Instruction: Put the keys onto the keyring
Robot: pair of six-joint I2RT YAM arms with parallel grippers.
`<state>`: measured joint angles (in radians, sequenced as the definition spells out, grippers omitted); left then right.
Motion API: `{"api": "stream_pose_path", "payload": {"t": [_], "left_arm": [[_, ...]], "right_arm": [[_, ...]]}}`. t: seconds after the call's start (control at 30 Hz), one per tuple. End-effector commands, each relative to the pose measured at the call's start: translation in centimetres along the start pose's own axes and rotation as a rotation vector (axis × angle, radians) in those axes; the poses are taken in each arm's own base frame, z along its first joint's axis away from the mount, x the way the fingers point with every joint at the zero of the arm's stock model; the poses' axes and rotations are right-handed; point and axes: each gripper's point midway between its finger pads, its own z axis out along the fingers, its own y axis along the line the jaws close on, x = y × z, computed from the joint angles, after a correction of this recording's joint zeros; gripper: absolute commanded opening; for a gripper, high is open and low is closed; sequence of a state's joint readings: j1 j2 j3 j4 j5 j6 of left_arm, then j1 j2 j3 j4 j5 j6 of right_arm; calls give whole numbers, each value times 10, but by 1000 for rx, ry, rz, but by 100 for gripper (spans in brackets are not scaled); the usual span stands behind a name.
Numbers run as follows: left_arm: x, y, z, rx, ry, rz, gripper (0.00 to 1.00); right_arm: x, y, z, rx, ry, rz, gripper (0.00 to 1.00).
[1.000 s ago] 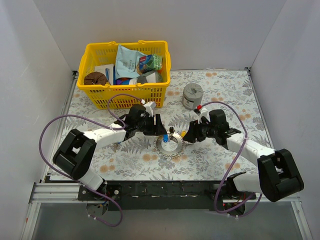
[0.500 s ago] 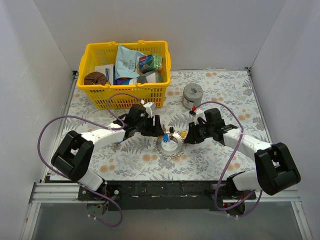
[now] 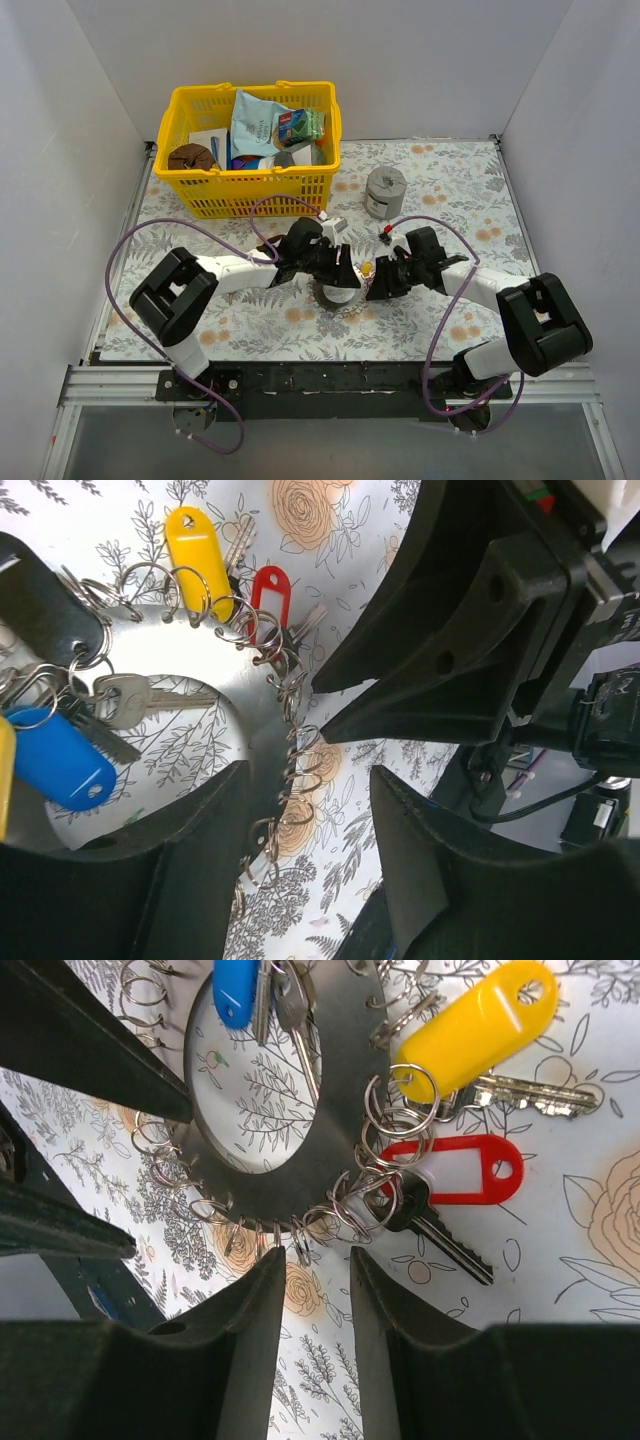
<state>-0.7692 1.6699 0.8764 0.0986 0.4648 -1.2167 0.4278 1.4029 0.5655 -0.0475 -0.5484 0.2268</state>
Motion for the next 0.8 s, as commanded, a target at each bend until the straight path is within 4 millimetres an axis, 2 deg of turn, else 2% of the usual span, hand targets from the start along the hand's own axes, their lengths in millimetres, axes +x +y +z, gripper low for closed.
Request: {"api": "stream_pose_path", "payload": {"t": [0.0, 0.27, 0.57, 0.77], "left_arm": [[-14, -27, 7, 97, -18, 1, 50], [0, -31, 23, 117, 30, -8, 49], [6, -28, 27, 109, 42, -23, 49], [7, -23, 27, 86, 32, -40, 49]], "right_arm": [[2, 2, 4, -20, -1, 25, 41], [1, -8, 11, 11, -11, 38, 49], [2, -15, 15, 31, -15, 37, 55], [3, -1, 14, -51, -24, 21, 53]]}}
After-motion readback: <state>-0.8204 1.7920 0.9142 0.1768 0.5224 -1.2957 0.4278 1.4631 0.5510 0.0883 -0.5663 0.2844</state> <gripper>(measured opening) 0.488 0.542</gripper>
